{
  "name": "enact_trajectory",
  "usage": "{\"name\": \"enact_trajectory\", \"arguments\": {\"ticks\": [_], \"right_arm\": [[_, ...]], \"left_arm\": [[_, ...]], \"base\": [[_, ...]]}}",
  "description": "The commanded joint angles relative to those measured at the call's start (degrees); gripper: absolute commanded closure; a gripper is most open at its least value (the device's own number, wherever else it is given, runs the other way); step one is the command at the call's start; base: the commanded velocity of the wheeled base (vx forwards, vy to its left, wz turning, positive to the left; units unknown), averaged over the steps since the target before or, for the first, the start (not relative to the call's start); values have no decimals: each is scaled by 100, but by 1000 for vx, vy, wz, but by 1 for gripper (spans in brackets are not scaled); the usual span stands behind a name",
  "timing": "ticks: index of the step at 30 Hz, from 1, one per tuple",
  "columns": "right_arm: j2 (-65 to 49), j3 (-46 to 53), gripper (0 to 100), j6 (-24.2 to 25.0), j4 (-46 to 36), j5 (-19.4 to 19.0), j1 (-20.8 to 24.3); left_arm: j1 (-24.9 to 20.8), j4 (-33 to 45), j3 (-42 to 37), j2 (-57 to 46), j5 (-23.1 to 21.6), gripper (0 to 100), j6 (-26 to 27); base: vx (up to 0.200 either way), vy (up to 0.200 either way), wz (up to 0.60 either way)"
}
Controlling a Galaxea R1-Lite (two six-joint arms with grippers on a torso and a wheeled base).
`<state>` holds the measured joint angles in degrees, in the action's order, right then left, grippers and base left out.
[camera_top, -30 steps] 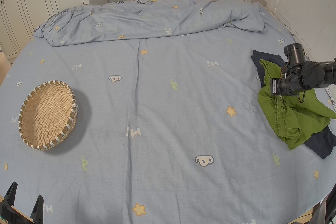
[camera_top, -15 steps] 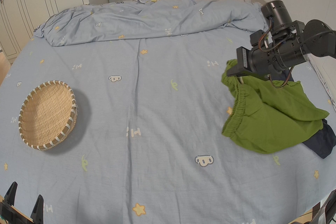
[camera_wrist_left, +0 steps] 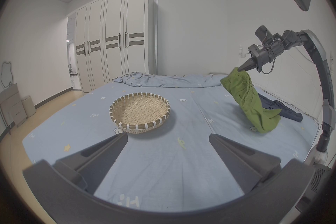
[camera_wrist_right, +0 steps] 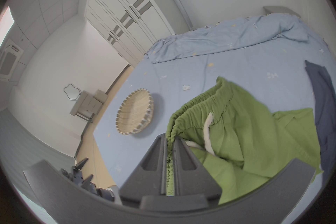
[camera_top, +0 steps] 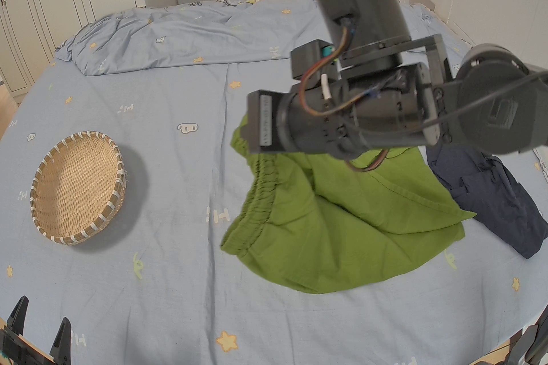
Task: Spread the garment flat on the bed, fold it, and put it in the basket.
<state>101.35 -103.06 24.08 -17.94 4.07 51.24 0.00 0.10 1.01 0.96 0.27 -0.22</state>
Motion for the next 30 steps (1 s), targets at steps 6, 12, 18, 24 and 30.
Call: {"name": "enact_trajectory", "arguments": {"ticks": [6,12,18,24,30], "right_arm": [[139,313,100,229,195,155,334],[333,295,0,238,212,120,273],[543,304,0,159,256,147,299],[587,339,0,194,212,164,194],[-98,919,0,168,212,-152,-395]], "left_arm": [[0,-1,-101,-88,8,0,-4],[0,-1,-101,-88,0,0,-4],[0,-1,-101,-88,0,0,4],[0,8,-101,-88,-9,0,4],[-9,-10,-101,-88,-9,0,127]], "base": [[0,0,0],[0,0,0],[0,0,0],[0,0,0],[0,0,0]]}}
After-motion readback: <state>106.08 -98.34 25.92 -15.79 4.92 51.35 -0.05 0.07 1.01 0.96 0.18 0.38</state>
